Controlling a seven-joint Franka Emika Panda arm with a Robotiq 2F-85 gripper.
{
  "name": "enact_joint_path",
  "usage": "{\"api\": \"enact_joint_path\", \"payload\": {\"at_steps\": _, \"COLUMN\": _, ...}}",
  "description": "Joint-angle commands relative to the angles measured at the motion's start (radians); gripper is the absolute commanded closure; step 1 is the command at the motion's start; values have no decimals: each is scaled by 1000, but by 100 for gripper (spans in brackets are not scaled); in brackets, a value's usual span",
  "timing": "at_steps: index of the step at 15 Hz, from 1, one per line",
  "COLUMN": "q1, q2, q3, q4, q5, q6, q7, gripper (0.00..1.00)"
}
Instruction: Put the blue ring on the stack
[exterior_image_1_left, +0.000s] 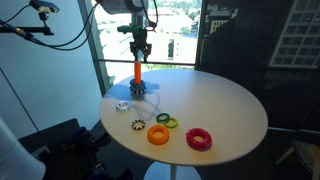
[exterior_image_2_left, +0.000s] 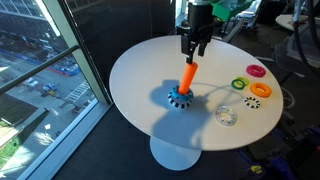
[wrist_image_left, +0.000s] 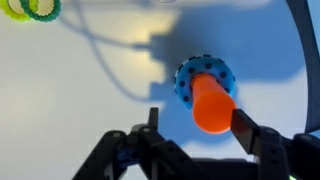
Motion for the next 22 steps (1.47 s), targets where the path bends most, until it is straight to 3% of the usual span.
{"api": "enact_joint_path", "payload": {"at_steps": 1, "q1": 11, "q2": 5, "q3": -7, "q4": 20, "q5": -22, "q6": -2, "q7": 13, "gripper": 0}}
{"api": "enact_joint_path", "payload": {"at_steps": 14, "q1": 0, "q2": -63, "q3": -33, "q4": -52, "q5": -40, "q6": -111, "q7": 57, "gripper": 0}}
{"api": "enact_joint_path", "payload": {"at_steps": 22, "q1": -30, "q2": -251, "q3": -40, "q4": -281, "q5": -24, "q6": -85, "q7": 38, "gripper": 0}}
